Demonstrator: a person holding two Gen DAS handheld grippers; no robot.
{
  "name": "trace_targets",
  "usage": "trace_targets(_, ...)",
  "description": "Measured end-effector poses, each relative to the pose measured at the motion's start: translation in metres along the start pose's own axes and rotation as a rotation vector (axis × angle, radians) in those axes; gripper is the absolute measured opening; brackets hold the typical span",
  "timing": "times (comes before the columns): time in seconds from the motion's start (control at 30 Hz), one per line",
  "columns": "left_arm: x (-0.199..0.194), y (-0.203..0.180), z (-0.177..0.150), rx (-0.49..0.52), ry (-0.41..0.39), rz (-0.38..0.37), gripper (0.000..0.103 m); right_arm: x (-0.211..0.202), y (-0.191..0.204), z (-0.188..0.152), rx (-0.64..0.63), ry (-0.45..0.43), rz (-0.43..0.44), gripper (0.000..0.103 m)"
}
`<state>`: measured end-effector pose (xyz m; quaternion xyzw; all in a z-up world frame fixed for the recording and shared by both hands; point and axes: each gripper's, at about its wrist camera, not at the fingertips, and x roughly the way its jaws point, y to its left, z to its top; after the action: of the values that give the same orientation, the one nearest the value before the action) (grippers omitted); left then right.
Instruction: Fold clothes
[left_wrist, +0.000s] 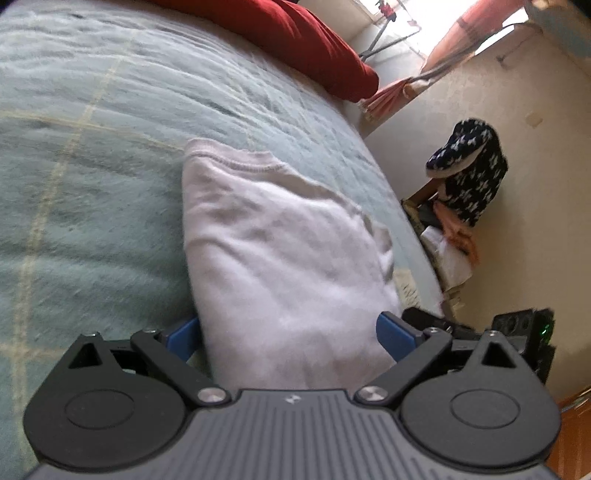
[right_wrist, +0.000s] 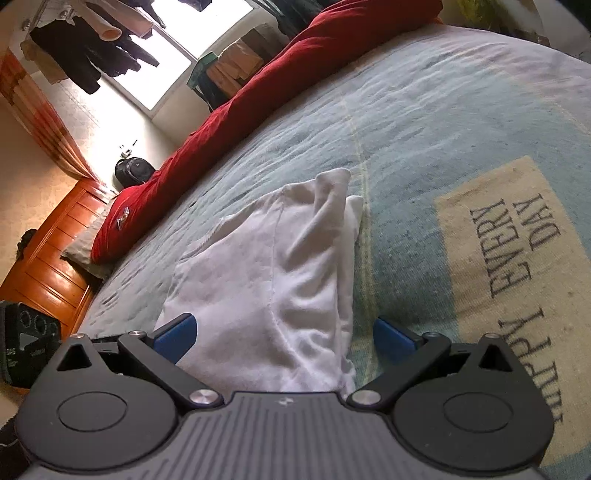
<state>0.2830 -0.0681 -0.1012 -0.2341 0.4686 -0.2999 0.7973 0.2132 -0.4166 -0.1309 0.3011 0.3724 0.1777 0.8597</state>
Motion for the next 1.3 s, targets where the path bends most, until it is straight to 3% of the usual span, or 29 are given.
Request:
trace_targets(0.27, 0.011, 0.011, 0.011, -0.064, 0.044, -0.094, 0.101, 0.020, -0.012, 0.029, 0.060, 0.045, 0.065, 0.103)
trace_targets(0.5, -0.001, 0.022, -0.007, -0.110, 0.089, -0.152, 0.102, 0.004, -0.006, 0.010, 0.096, 0.154, 0.124, 0.103)
trace_targets(0.77, 0.035, 0.023, 0.037, -0.129, 0.109, -0.154, 0.102, 0.034, -0.009, 0.038, 0.134, 0.187, 0.155, 0.103)
trace_targets(0.9, 0.032, 0.019, 0.034, -0.112, 0.130, -0.158, 0.100, 0.047, -0.012, 0.048, 0.165, 0.196, 0.181, 0.103)
trace_targets(1.1, 0.011, 0.035, 0.016, -0.136, 0.146, -0.186, 0.086, 0.022, -0.016, 0.024, 0.148, 0.269, 0.248, 0.103)
trace_targets(1.17, 0.019, 0.043, 0.023, -0.192, 0.142, -0.207, 0.086, 0.024, -0.018, 0.023, 0.150, 0.263, 0.259, 0.103)
trace_targets(1.3, 0.028, 0.032, 0.029, -0.152, 0.144, -0.178, 0.089, 0.044, -0.023, 0.040, 0.216, 0.253, 0.273, 0.103)
